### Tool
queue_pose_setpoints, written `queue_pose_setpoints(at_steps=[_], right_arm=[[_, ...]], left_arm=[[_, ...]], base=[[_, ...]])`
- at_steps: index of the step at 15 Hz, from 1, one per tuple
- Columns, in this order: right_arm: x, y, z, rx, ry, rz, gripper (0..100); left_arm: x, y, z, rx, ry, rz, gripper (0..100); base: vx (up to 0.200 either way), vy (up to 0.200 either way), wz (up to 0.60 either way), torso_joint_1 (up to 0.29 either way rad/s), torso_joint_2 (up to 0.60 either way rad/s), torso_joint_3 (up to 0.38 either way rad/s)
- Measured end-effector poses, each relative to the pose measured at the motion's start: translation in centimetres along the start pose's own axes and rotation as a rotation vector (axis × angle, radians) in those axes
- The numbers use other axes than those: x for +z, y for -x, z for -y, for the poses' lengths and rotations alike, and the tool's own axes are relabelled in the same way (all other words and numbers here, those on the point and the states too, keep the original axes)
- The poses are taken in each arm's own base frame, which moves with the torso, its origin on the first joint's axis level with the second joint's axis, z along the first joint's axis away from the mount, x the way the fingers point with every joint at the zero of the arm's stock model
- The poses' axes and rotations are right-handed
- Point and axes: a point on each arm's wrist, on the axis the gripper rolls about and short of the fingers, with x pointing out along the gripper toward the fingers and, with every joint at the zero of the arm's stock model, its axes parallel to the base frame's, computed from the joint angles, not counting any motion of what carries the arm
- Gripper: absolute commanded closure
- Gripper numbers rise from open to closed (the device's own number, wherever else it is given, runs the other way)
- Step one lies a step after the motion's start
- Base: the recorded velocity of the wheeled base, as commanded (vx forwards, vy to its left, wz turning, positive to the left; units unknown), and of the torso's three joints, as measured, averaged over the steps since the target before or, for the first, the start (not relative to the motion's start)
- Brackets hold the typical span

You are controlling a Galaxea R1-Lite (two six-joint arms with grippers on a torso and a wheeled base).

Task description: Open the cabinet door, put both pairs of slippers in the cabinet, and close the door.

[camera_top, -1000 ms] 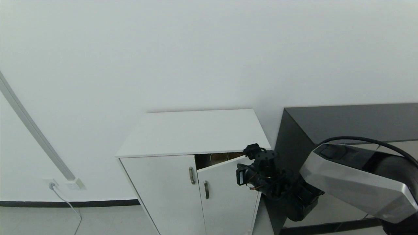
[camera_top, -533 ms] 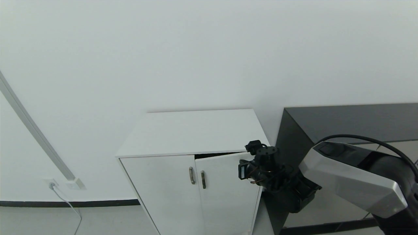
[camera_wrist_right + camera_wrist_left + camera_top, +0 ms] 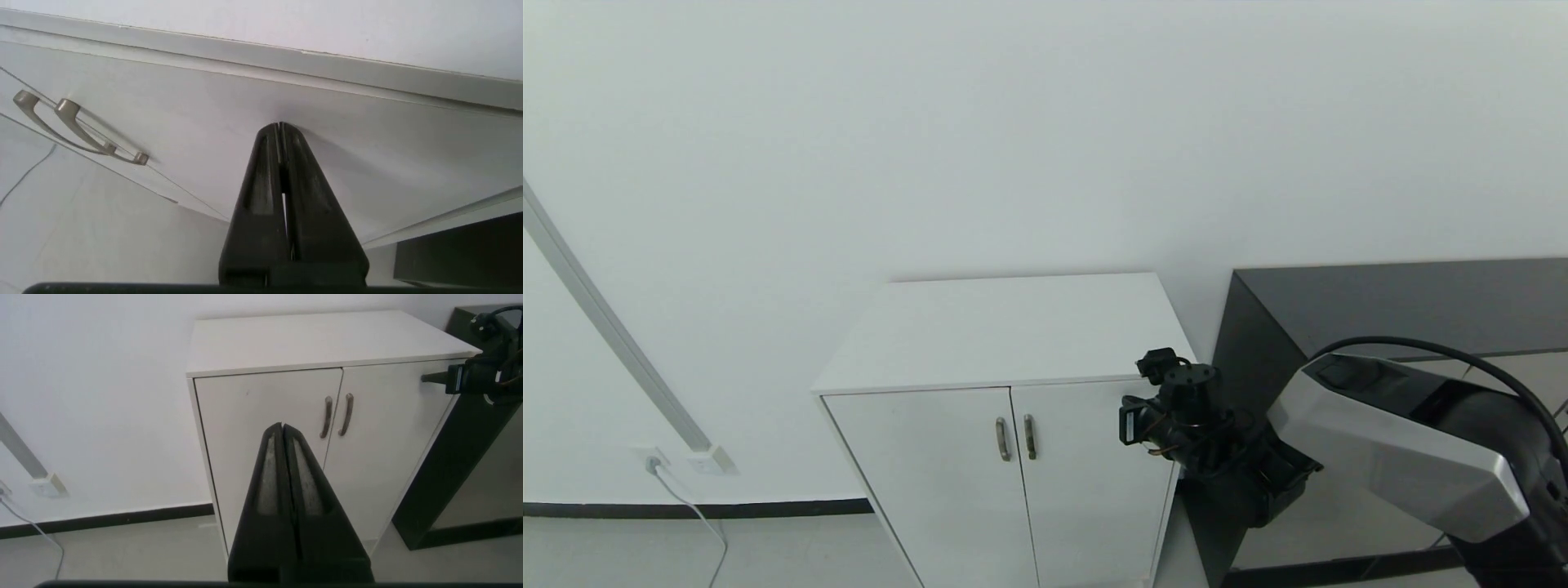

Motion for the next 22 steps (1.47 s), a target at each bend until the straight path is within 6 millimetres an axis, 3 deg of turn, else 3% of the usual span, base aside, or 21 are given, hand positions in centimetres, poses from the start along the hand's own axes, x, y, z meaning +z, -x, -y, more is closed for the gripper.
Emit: queue_pose_setpoints(at_steps=[16, 19, 22], right_arm=[[-0.4, -0.4, 0.5, -0.015, -0.002, -0.003, 100], [0.1, 1.9, 0.6, -0.023, 0.001, -0.023, 100], [2.5, 6.5, 0.8, -0.031, 0.000, -0.004, 100]], left_arm=[[0.0, 0.0, 0.0, 0.001, 0.001, 0.000, 100], [0.0, 0.0, 0.0, 0.000, 0.001, 0.000, 100], [0.0, 0.0, 0.0, 0.000, 0.001, 0.000, 100]], base=[[0.000, 0.000, 0.00, 0.000, 0.00, 0.000], [0.000, 0.000, 0.00, 0.000, 0.00, 0.000], [0.000, 0.000, 0.00, 0.000, 0.00, 0.000]])
